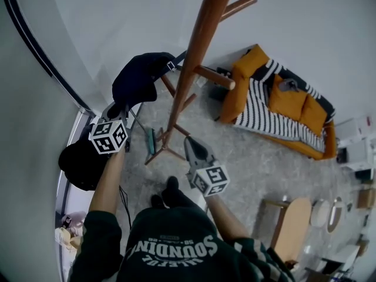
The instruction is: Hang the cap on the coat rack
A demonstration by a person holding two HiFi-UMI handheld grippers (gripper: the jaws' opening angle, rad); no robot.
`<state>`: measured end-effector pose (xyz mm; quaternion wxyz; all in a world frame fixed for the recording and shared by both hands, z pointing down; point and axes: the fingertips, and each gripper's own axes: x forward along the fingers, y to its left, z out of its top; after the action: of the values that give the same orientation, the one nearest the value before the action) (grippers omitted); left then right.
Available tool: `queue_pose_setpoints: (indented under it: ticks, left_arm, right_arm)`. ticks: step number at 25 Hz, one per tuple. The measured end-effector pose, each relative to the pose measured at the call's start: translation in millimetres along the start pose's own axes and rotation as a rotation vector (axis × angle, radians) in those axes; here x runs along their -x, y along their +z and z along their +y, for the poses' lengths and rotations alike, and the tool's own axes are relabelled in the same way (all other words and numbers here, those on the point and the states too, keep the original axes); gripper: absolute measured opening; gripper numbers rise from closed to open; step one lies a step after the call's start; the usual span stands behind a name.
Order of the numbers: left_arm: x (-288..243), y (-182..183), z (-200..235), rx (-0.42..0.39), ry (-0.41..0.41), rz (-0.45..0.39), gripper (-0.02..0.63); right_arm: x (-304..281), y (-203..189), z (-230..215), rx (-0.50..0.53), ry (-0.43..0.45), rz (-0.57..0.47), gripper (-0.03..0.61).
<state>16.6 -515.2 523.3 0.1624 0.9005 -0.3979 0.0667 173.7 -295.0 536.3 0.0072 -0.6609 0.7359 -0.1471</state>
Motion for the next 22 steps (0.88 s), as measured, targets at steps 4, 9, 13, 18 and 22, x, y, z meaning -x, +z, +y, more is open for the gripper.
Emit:
queue_pose_setpoints:
  ticks: [4,9,13,18,22]
  left_arm:
    - [1.2,-6.4,-8.2,0.004,-0.025,0.006,0.014]
    - [-0.7,-24.7,-10.7,0.019,-0.029,0.041,0.014]
    - [-3.8,-36.5,-11.8,0.027,-0.034,0.063,0.014]
    - [-4.0,-46.1,-16.9,0.023,-0.041,0.078,0.014]
    - [-1.2,-58.3,-19.8,0.027,-0.046,0.089,0.014]
  right_arm:
    - [-0.9,5.2,9.5,-0.007,0.028,0.018,-0.002]
    - [-1.5,1.9,6.1,-0.006,0.019,0.017,-0.002]
    - [-2.3,-3.6,-1.7,-0.002,0.005,0.003,-0.002]
    - [-2.3,-4.5,-0.4,-0.012,-0.001,0.021,-0.002]
    - [-4.2,-7.7,-4.7,-0.006,-0.011,0.012,-0.002]
